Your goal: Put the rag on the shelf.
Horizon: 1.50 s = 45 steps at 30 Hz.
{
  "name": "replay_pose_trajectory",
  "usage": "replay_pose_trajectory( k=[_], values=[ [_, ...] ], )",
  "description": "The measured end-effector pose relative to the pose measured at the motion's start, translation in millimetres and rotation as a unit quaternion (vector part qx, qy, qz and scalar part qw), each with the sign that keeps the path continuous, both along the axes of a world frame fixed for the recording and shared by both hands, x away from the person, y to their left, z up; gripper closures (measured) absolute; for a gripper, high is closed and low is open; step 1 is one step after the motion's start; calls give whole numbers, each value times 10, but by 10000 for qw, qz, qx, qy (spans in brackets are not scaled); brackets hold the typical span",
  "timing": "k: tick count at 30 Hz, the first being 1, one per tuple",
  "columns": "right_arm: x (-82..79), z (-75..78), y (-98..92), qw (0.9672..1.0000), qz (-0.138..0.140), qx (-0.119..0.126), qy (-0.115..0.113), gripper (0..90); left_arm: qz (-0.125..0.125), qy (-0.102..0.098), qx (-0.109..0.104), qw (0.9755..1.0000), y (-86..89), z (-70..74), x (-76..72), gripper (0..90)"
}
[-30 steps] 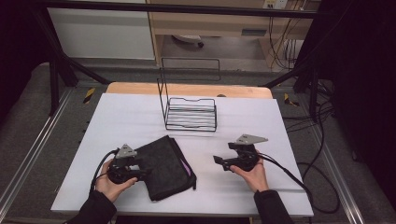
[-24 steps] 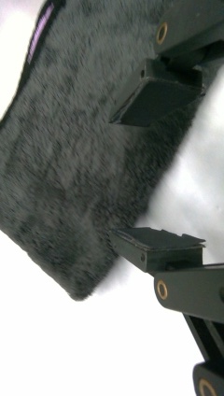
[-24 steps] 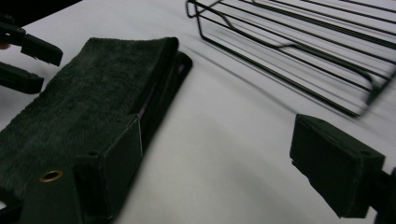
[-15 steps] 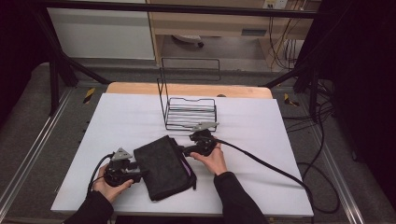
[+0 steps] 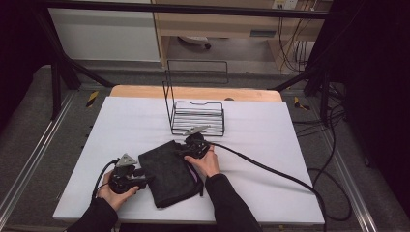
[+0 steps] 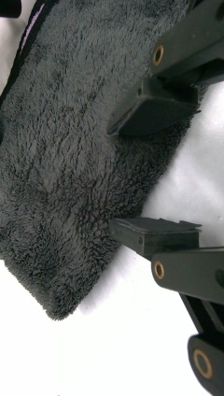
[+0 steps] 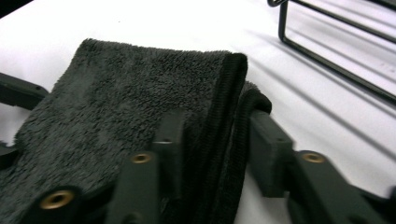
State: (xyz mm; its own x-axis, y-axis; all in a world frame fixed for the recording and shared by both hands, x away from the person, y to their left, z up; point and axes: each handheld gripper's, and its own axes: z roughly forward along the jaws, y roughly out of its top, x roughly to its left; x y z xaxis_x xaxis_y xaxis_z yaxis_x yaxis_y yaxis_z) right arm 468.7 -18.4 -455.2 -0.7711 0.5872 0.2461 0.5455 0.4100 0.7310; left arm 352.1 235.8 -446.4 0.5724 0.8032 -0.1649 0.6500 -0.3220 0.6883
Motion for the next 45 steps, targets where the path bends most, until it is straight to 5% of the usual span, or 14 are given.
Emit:
replay_pose_trajectory(
  k=[4, 17, 35, 38, 41, 43, 45],
  values=[
    [-29, 19, 1, 10000, 8, 43, -3, 815, -13, -8, -7, 10000, 3, 2, 2, 479],
    [-271, 167, -159, 9978, -593, -129, -261, 841, -210, -185, -123, 9995, -62, 33, -26, 487],
    [-488, 242, -662, 9854, -1631, -229, -424, 836, -706, -136, -237, 9971, -300, 63, -127, 483],
    [-419, 159, -655, 9862, -1566, -287, -465, 793, -777, -68, -220, 9967, -327, 55, -145, 502],
    [-403, 149, -726, 9866, -1536, -171, -519, 634, -779, 19, -180, 9968, -343, 36, -159, 524],
    [-505, 220, -836, 9888, -1393, -126, -514, 484, -784, 64, -169, 9968, -346, 28, -166, 558],
    [-565, 243, -872, 9900, -1312, -112, -497, 452, -768, 107, -184, 9968, -356, 26, -173, 572]
  ],
)
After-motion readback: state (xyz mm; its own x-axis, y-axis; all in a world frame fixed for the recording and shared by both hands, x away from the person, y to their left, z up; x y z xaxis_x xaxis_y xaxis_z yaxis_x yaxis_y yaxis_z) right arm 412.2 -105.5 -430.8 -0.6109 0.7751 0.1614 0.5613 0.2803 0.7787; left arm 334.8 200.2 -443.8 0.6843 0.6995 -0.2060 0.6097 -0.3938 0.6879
